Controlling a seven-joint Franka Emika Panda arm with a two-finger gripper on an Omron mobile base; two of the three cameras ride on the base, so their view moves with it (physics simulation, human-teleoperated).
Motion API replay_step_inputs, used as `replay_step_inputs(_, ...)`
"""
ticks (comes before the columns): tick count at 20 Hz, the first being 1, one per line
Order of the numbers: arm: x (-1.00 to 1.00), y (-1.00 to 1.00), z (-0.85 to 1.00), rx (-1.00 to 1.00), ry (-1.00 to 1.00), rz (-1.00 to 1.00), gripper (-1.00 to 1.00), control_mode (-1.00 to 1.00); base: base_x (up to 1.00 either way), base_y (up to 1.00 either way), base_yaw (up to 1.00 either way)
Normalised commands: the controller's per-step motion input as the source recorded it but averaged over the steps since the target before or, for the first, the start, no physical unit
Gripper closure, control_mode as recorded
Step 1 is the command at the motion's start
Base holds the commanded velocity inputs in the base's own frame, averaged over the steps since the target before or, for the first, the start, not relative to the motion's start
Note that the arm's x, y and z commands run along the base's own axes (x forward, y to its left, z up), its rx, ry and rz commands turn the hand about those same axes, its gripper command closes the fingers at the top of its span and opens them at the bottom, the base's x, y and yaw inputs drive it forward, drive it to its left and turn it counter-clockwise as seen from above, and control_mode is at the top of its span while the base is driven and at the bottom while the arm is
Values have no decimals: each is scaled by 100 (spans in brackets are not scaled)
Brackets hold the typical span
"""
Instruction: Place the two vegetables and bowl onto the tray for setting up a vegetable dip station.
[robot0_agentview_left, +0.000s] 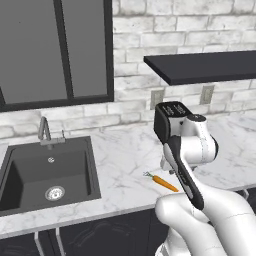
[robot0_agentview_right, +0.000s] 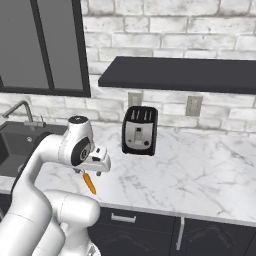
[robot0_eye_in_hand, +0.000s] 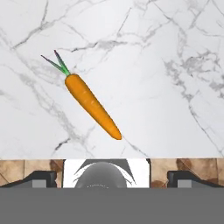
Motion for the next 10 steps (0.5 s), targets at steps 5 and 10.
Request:
replay_step_inputs(5,0,0,0,0,0,0,-100,100,0,0,0)
replay_step_inputs(10,5,3,0,0,0,-2,-100,-100,0,0,0)
